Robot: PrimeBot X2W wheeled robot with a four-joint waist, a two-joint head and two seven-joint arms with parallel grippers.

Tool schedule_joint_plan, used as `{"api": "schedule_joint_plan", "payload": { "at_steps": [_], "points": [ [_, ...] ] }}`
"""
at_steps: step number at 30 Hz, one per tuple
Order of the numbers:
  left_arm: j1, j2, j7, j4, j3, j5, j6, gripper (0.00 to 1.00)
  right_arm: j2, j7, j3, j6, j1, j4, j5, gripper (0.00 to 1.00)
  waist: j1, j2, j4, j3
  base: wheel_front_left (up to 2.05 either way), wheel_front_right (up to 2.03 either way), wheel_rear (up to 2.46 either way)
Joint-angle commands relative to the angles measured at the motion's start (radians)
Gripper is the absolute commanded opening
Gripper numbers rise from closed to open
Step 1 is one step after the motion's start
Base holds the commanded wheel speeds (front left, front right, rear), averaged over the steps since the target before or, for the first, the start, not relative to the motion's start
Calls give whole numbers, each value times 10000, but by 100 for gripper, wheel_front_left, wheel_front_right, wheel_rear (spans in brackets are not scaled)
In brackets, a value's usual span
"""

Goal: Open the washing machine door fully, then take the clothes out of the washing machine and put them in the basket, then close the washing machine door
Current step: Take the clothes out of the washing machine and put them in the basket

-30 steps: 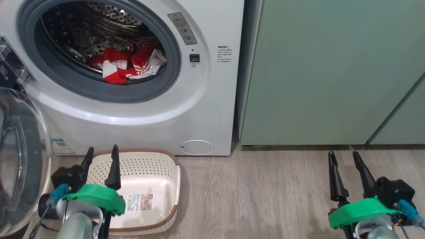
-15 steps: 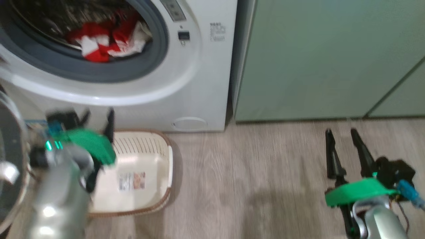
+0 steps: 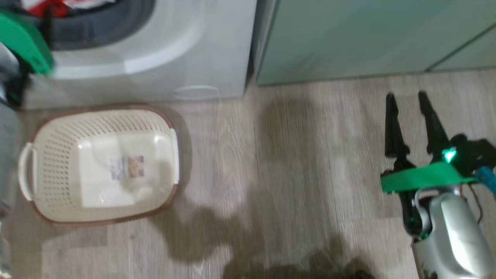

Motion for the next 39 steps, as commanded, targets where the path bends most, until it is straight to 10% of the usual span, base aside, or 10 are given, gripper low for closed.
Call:
{"api": "schedule_joint_plan", "payload": {
  "at_steps": [1,27,28,31,39],
  "points": [
    [-484,674,84,-178,181,-33,-61,100,75,-61,207,-7,-181,-355,-18,100,-1,0,-257,638,0,0,0],
    [-3763,2295,821,1825,-446,-61,27,100,105,-61,119,-7,-1425,-924,247,100,-1,0,-843,3250,0,0,0],
    [-3758,2271,778,1882,-482,-72,18,94,105,-61,115,-7,-1438,-917,262,100,-1,0,-845,3251,0,0,0],
    [-3677,2148,637,2004,-620,-149,-17,0,105,-61,73,-7,-1416,-888,262,100,-1,0,-798,3149,0,0,0],
    [-2666,1827,102,1919,-1373,-698,-57,0,106,-61,-23,-7,-999,-652,152,100,-1,0,-527,2035,0,0,0]
  ]
}}
